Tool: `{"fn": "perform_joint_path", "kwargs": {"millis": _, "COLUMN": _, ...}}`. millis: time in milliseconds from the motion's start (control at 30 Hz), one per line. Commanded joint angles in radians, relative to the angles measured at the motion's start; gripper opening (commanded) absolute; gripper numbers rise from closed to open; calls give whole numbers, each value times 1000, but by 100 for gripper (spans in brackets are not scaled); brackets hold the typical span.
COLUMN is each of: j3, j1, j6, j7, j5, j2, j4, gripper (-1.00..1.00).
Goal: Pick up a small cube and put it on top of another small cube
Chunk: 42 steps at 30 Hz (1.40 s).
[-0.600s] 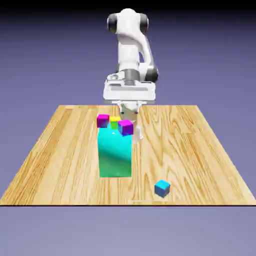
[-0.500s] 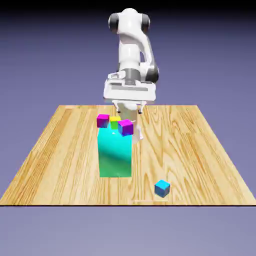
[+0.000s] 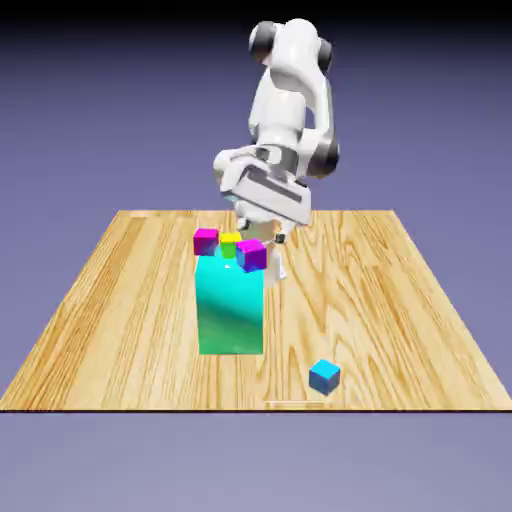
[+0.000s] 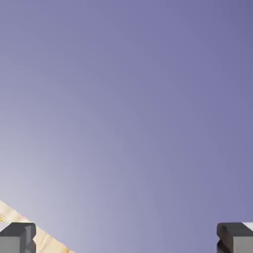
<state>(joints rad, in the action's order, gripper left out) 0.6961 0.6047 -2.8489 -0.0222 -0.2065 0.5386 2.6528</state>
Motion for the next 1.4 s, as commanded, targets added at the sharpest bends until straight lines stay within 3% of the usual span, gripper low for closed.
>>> {"fn": "perform_joint_path", "kwargs": {"millis": 0, "j3": 36, "j1": 32, "j6": 10, "j7": -40, "j5": -11, "j2": -2, "j4": -8, "gripper": 0}}
{"fn": "perform_joint_path", "kwargs": {"millis": 1367, "j3": 1522, "j1": 1349, "j6": 411, "j7": -1669, "j5": -452, "j2": -69, "j4": -344, "gripper": 0}}
